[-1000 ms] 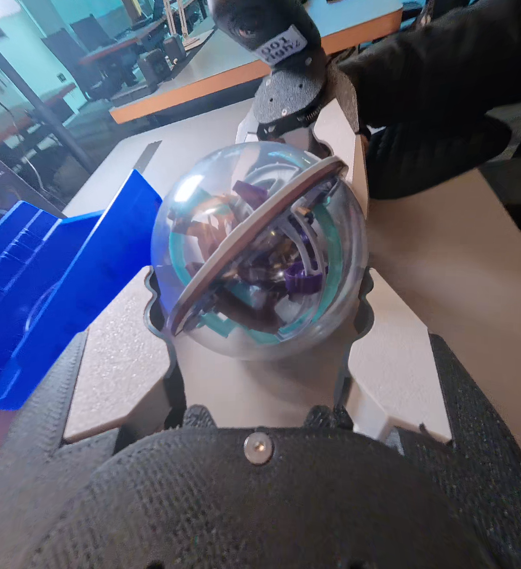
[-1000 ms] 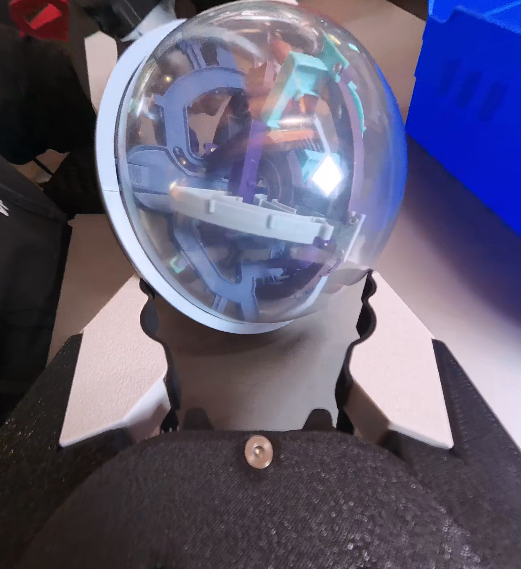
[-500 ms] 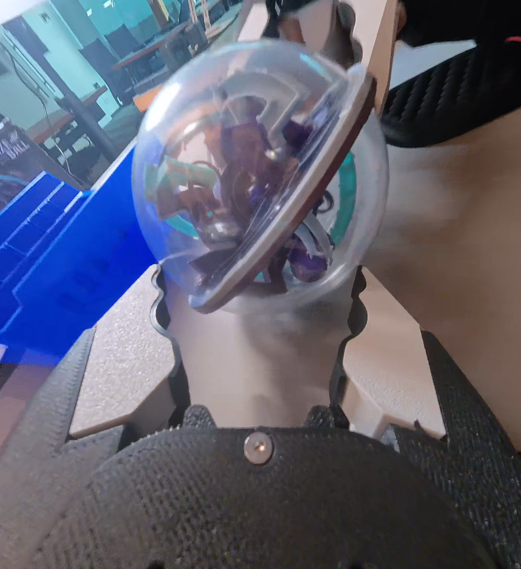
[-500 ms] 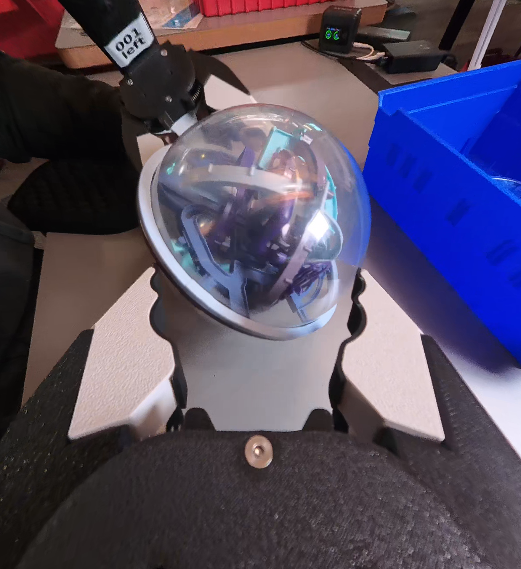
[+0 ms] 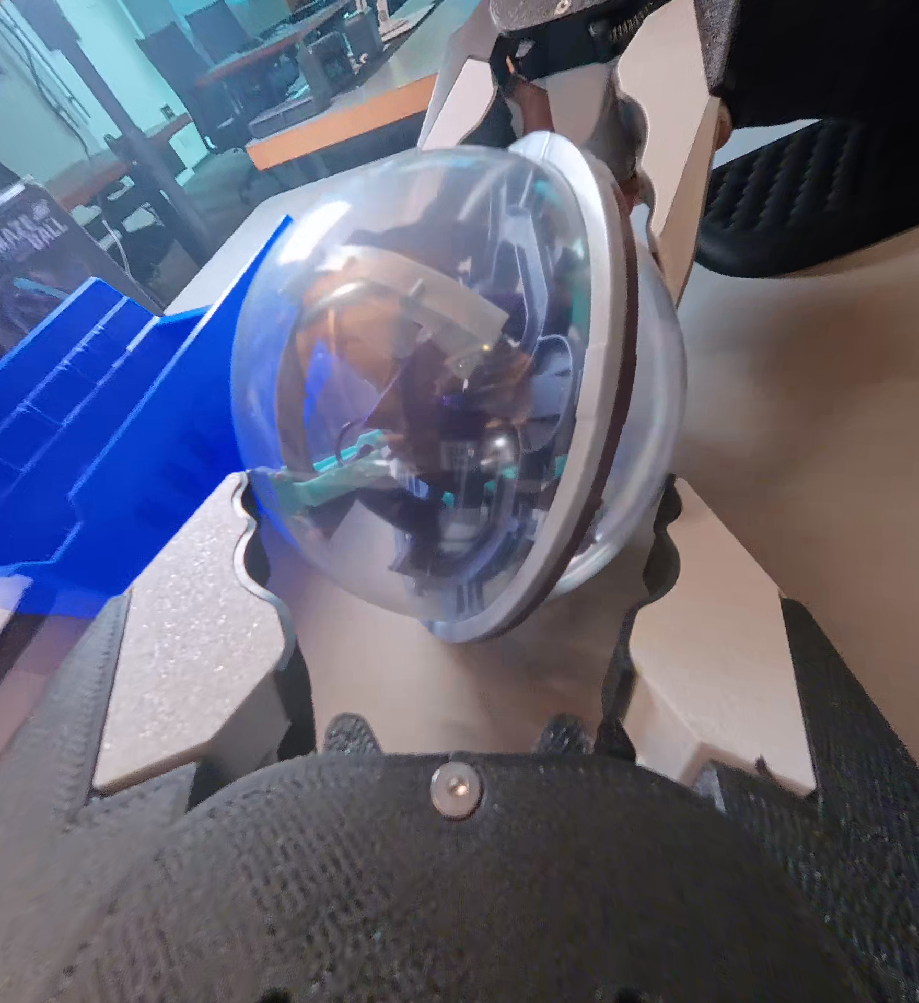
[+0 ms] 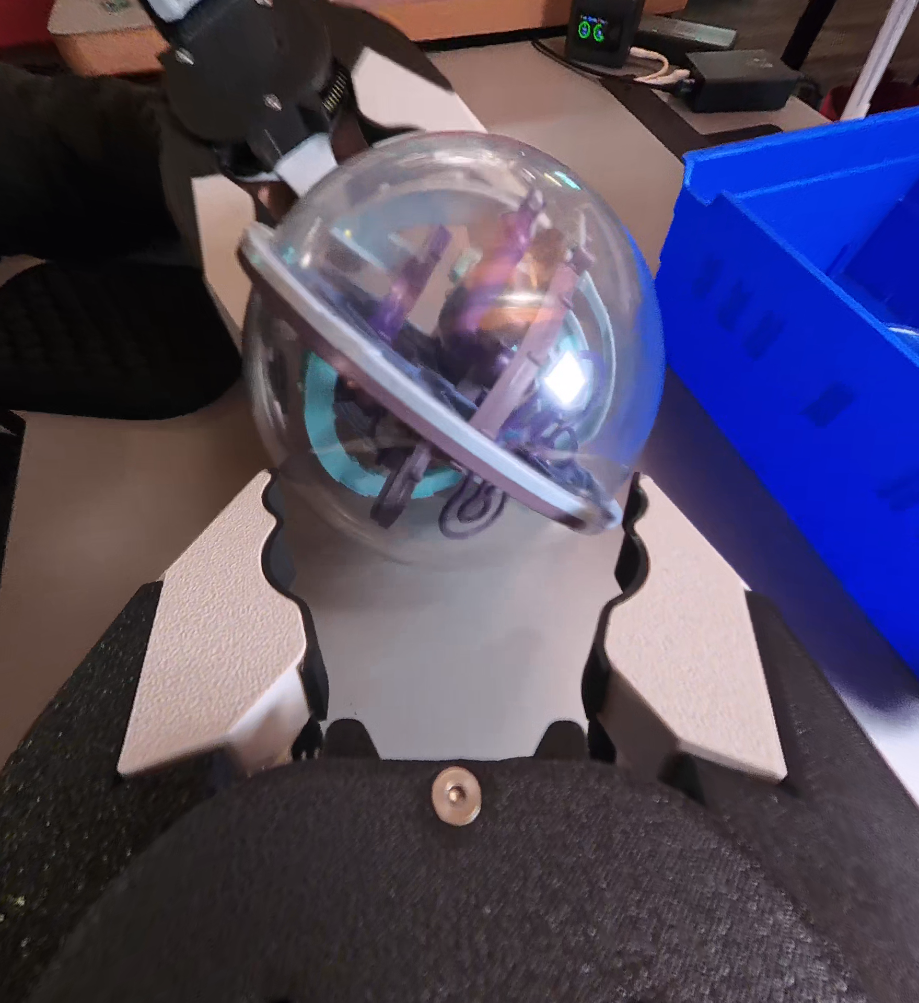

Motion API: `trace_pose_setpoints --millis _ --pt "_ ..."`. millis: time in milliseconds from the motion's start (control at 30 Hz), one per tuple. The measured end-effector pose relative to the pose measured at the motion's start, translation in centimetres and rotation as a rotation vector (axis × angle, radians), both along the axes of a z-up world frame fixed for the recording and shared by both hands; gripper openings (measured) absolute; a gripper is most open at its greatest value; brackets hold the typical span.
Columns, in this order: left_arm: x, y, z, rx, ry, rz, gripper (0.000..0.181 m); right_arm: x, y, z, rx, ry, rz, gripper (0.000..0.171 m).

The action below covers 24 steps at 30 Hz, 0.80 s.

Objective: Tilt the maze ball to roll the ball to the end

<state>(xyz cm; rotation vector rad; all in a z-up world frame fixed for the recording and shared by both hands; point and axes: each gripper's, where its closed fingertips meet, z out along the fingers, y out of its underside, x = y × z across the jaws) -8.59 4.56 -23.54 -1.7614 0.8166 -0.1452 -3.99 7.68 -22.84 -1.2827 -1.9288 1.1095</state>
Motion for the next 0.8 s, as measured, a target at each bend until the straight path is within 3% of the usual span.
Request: trace_pose_setpoints --millis 167,367,567,667,733,800 --pt "-1.0 -0.2 -1.3 -0.069 -0.131 -0.004 0.136 -0.2 -0.2 0.8 -0.052 0.061 0.000 0.127" --pt "-0.1 -0.1 -2.9 -0.160 -0.188 -0.033 0.125 -0.2 0.4 -2.0 -0.016 0.049 -0.013 0.139" --pt "2.3 -0.1 -3.7 -0.390 -0.399 -0.046 0.127 0.0 0.8 0.8 -0.094 0.064 -0.014 0.140" --pt "3.4 -0.5 -4.5 -0.478 -0.414 -0.073 0.126 0.4 0.5 1.4 -0.072 0.004 -0.006 0.140" --pt "3.8 -0.5 -4.7 -0.502 -0.419 -0.062 0.135 0.5 0.3 1.6 -0.075 -0.046 -0.014 0.140" --pt "2.7 0.5 -4.3 -0.394 -0.342 0.011 0.152 0.2 0.3 2.0 -0.108 -0.081 -0.036 0.138"
